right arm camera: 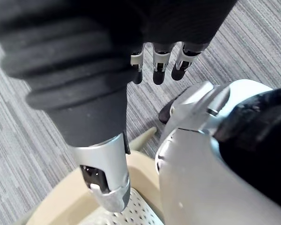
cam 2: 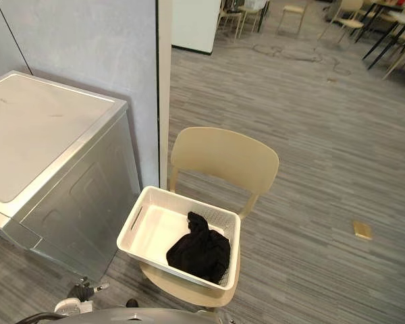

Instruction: Pick up the laundry basket with both hands and put the clothes into the washing machine.

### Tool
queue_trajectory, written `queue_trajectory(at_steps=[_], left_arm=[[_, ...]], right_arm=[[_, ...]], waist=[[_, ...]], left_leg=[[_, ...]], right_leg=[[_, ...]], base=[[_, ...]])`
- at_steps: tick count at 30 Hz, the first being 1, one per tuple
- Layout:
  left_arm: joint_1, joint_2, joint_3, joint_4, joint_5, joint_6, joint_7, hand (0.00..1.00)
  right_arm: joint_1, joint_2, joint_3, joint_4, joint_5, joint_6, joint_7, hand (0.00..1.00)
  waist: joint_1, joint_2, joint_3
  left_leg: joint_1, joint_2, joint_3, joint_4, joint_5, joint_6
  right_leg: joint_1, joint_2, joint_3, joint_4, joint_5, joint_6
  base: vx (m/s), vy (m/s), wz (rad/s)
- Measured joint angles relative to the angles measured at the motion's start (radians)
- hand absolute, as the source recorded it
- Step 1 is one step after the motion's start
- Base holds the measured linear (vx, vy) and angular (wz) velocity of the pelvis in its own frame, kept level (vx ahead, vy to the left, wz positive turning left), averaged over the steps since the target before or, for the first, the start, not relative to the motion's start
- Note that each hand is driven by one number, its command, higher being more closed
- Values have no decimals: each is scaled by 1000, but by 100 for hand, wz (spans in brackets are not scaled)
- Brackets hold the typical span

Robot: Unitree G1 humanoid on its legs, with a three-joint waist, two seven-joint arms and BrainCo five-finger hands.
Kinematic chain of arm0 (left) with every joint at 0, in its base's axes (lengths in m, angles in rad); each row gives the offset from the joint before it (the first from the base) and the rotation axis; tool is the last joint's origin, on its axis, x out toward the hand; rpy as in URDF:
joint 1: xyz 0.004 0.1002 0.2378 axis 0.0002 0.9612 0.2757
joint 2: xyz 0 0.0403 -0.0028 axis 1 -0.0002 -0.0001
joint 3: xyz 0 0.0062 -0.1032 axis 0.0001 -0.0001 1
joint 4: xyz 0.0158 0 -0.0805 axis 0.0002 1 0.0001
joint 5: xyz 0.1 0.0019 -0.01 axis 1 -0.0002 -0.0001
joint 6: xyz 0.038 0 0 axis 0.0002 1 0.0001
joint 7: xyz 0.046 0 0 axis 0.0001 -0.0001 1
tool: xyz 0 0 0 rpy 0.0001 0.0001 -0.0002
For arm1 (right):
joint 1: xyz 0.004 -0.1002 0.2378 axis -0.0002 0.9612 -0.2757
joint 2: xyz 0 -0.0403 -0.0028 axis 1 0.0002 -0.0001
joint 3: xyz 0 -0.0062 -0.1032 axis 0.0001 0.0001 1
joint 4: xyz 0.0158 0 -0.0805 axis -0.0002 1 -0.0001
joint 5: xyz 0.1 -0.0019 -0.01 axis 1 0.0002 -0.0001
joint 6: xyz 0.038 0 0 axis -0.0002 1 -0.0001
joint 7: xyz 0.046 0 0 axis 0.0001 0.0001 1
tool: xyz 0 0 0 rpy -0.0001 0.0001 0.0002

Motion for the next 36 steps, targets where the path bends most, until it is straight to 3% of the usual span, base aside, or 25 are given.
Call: queue_trajectory(at_steps=[3,6,10,11,12,13,16,19,22,25,26,36], left_arm=[[20,1,45,-1,2,1,1,0],[20,1,67,-2,1,6,2,0],[49,-9,74,-32,1,7,7,0],[49,-12,72,-46,2,8,14,0],[49,-17,70,-60,3,8,20,0],[47,-30,50,-95,18,7,31,0],[20,-55,-30,-139,60,1,47,0],[-13,-54,-81,-143,84,-10,46,0],[-45,-54,-133,-142,107,-13,44,0],[-80,-48,-166,-143,119,-21,41,0],[-81,-35,-172,-154,122,-31,39,0],[-101,30,-207,-173,131,-51,38,0]], right_arm=[[-8,-19,-19,-3,1,-5,-10,0],[-16,-12,-14,-86,18,-20,-53,0],[47,47,149,-607,34,-18,-159,0],[61,59,193,-810,8,-20,-192,0],[65,62,211,-900,-32,-23,-212,0],[54,65,248,-1098,-118,-46,-246,0],[8,59,306,-1270,-259,-78,-283,0],[-15,20,388,-1331,-360,-83,-281,0],[-87,-113,550,-1336,-409,-84,-231,0],[-212,-325,762,-1329,-443,-125,-72,0],[-253,-388,810,-1299,-508,-139,-19,0],[-362,-538,940,-1058,-771,-146,46,0]], waist=[[7,12,-5],[4,15,-8],[-2,13,-10],[-6,14,-10],[-6,13,-9],[1,8,1],[10,-4,21],[10,-15,36],[13,-17,74],[30,-13,124],[48,-17,139],[69,-21,231]], left_leg=[[30,43,-9,-75,43,-23],[19,52,-22,-113,70,-26],[-12,56,44,-113,72,-25],[-22,58,70,-113,72,-24],[-25,60,87,-113,72,-23],[-37,60,118,-113,71,-19],[-60,62,152,-113,65,-17],[-80,60,164,-113,76,-15],[-99,56,163,-109,88,-5],[-134,54,127,-107,107,-3],[-140,54,111,-106,111,-3],[-189,41,80,-107,148,9]], right_leg=[[19,49,-24,-41,12,-22],[8,62,-39,-61,17,-30],[-43,61,11,-76,44,-31],[-54,61,26,-90,65,-31],[-64,61,38,-95,73,-30],[-85,60,65,-98,88,-31],[-120,58,91,-100,102,-29],[-151,58,104,-102,112,-29],[-169,57,112,-112,128,-28],[-182,59,84,-114,134,-29],[-182,60,72,-113,134,-30],[-213,52,40,-110,155,-24]], base=[[-19,-213,15],[-52,-64,13],[-58,17,-40],[-42,39,-41],[-55,46,-58],[-65,40,-47],[-63,36,-29],[-4,21,-13],[10,12,-3],[-29,10,27],[-41,6,39],[-67,24,11]])
